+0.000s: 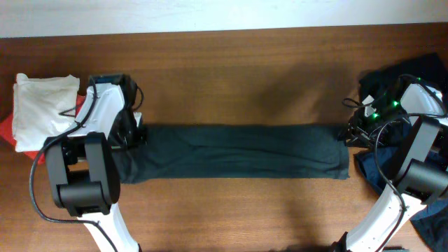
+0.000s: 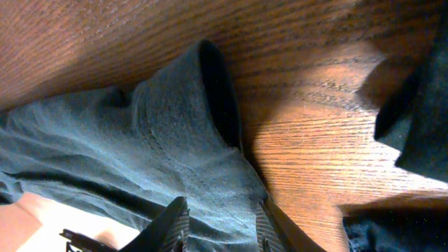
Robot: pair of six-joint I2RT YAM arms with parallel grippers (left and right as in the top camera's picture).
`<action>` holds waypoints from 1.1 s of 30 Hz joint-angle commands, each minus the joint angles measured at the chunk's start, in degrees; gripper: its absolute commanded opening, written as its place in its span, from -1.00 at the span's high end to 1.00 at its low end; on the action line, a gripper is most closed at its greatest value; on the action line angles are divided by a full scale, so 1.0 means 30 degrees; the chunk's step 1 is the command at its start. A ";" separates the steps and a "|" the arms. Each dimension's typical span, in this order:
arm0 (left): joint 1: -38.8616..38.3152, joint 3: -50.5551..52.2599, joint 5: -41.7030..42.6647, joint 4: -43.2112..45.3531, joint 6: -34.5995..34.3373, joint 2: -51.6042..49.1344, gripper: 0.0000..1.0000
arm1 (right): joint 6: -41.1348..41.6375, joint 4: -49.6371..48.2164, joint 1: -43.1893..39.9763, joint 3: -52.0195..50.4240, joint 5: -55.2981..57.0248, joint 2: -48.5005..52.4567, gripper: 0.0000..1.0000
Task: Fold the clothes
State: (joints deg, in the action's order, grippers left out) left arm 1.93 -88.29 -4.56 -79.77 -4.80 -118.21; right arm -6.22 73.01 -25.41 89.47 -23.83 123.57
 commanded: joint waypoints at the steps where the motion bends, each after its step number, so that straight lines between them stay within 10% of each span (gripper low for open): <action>1: 0.0066 -0.1166 -0.2688 0.0109 -0.1494 0.0488 0.99 | -0.0153 0.0000 0.0109 0.0284 0.0189 -0.0568 0.28; 8: 0.0066 -0.1158 -0.4619 0.3461 -0.2033 0.0488 0.95 | -0.0153 0.0087 0.0109 0.0248 0.1260 -0.0568 0.19; 9: 0.0066 -0.1158 -0.4466 0.3504 -0.2033 0.0488 0.77 | -0.0153 0.0095 0.0109 0.0248 0.1260 -0.0568 0.18; 10: 0.0066 -0.1158 -0.4109 0.3271 -0.2033 0.0488 0.13 | -0.0240 0.0095 0.0109 0.0248 0.1275 -0.0568 0.13; 13: 0.0080 -0.1158 -0.2936 0.1195 -0.2018 0.0488 -0.26 | -0.1537 0.0095 0.0109 -0.0044 0.1639 -0.0561 -0.18; 19: 0.0248 -0.1158 -0.1027 -0.0903 -0.2018 0.0488 -0.37 | -0.3162 0.0583 0.0095 -0.0364 0.2783 -0.0532 -0.45; 33: 0.0299 -0.1158 0.6411 0.2841 0.1625 0.0488 -0.45 | -0.4138 -0.1661 0.2790 -0.2412 0.2696 -0.0510 -0.37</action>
State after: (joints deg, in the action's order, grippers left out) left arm 2.39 -91.13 10.74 -71.75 -2.31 -118.21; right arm -17.32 69.91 -19.27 84.42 -15.88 121.93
